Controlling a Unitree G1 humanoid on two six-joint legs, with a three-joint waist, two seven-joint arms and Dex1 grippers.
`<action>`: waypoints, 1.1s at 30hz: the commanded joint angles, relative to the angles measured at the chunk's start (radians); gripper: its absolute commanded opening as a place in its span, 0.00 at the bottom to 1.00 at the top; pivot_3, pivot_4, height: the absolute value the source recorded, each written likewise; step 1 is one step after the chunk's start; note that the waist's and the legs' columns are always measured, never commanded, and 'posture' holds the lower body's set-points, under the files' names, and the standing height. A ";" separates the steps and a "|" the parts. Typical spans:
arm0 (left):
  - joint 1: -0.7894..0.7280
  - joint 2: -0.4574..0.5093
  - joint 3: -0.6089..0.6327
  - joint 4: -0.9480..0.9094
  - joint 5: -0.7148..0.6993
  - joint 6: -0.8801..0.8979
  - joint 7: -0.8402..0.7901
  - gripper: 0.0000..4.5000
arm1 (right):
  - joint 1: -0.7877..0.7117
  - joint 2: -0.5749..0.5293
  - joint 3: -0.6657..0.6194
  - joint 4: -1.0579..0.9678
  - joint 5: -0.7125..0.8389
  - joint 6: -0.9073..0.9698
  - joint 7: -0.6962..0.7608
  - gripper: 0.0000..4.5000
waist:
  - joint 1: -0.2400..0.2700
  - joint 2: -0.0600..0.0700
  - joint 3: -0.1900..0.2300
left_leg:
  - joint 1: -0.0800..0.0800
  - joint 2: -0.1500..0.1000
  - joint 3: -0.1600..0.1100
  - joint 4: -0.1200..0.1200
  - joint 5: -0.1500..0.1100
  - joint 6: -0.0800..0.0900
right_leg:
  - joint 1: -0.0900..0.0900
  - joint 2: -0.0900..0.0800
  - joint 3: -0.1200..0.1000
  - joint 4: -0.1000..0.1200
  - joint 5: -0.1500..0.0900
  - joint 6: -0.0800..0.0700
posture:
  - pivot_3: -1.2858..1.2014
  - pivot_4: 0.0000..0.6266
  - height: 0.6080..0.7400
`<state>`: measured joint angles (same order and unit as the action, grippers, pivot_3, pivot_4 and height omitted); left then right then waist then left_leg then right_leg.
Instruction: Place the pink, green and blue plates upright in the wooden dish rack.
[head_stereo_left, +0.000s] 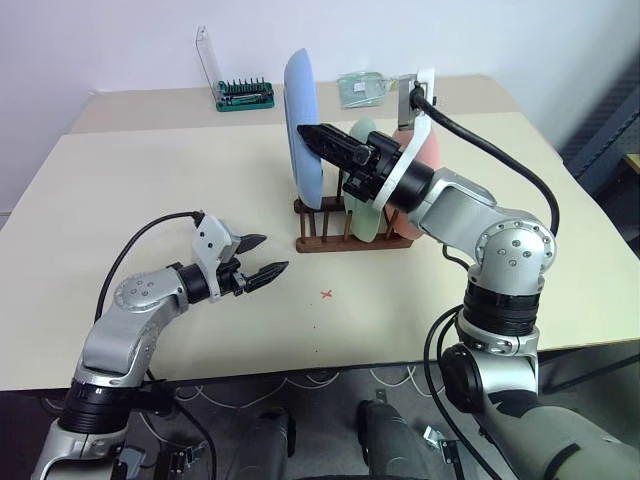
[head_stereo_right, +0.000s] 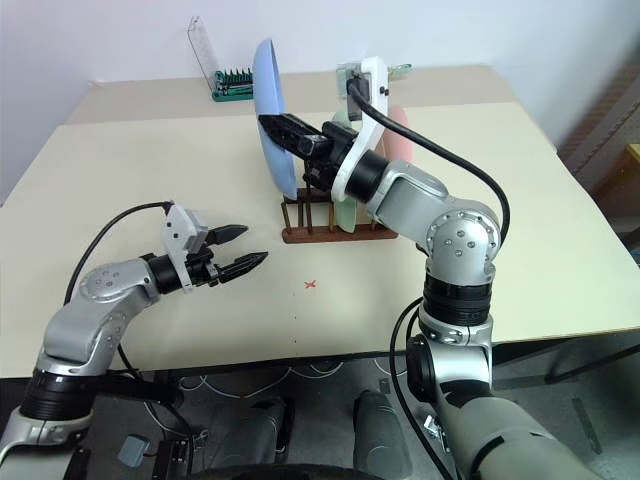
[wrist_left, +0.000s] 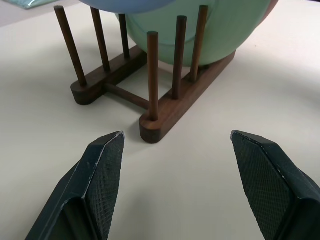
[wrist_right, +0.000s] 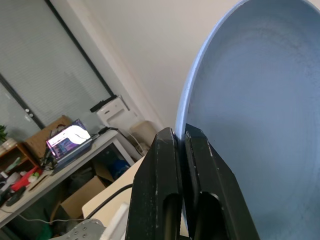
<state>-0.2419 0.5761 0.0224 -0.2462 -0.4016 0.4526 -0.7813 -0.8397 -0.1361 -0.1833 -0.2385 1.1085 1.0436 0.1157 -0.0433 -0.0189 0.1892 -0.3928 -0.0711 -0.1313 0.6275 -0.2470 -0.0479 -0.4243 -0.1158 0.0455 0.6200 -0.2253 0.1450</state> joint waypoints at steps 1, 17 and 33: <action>0.007 0.006 0.009 -0.035 0.000 -0.013 0.002 0.77 | 0.004 0.006 -0.008 -0.029 0.024 -0.005 -0.043 0.00 | 0.000 0.000 0.000 | 0.000 0.000 0.000 0.000 0.000 0.000 | 0.000 0.000 0.000 0.000 0.000 0.000 | 0.52 0.24 1.00; 0.014 -0.006 -0.005 -0.031 0.006 -0.024 0.007 0.77 | 0.043 0.012 -0.013 0.014 0.111 0.044 -0.188 0.00 | 0.000 0.000 0.000 | 0.000 0.000 0.000 0.000 0.000 0.000 | 0.000 0.000 0.000 0.000 0.000 0.000 | 0.52 0.24 1.00; 0.017 -0.017 -0.009 -0.028 0.014 -0.031 0.016 0.79 | 0.027 -0.031 0.029 -0.012 0.096 0.035 -0.182 0.88 | 0.000 0.000 0.000 | 0.000 0.000 0.000 0.000 0.000 0.000 | 0.000 0.000 0.000 0.000 0.000 0.000 | 0.52 0.24 1.00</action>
<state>-0.2210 0.5610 0.0135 -0.2517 -0.3901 0.4441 -0.7644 -0.7868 -0.1480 -0.1606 -0.2105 1.2114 1.0867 -0.0886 -0.0431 -0.0188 0.1893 -0.3928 -0.0711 -0.1312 0.6272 -0.2471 -0.0476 -0.4243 -0.1158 0.0455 0.6197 -0.2254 0.1450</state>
